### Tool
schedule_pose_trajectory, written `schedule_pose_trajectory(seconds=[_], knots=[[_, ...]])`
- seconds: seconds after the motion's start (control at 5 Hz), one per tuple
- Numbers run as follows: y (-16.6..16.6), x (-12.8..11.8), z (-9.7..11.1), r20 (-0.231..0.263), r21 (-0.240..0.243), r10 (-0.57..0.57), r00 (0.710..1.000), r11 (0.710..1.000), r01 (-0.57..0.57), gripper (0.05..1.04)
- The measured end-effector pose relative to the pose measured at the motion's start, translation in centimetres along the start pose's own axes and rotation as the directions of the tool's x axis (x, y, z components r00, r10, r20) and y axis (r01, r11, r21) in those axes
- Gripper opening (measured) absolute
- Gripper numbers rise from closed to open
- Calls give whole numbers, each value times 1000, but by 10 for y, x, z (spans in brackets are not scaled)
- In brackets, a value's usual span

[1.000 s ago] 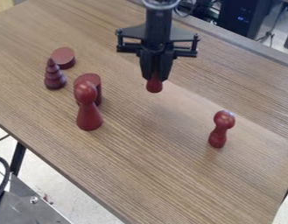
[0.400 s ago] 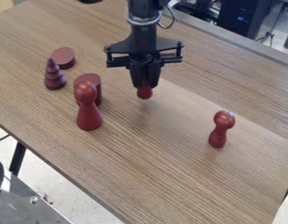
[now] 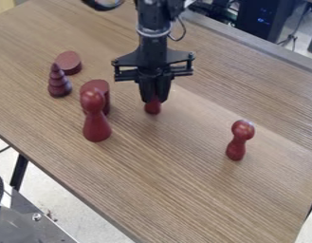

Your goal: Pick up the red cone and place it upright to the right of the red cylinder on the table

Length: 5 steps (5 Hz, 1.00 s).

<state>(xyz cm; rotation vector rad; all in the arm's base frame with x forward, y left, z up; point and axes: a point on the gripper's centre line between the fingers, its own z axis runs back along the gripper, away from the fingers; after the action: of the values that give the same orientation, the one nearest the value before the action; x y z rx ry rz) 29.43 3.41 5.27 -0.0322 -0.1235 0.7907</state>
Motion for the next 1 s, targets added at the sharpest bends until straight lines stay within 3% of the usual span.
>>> schedule_pose_trajectory(seconds=[0.2, 0.4, 0.6, 0.8, 1.0], knots=[[0, 7, -2, -9, 46, 20, 1000, 999, -19, 255], [2, 5, -10, -32, 66, 23, 999, 998, -21, 535], [0, -1, -11, -50, 33, 40, 998, 999, -38, 847], [2, 0, 14, 3, -43, 60, 998, 997, -60, 1007], [2, -2, 44, 51, -112, 66, 997, 992, -60, 1001]])
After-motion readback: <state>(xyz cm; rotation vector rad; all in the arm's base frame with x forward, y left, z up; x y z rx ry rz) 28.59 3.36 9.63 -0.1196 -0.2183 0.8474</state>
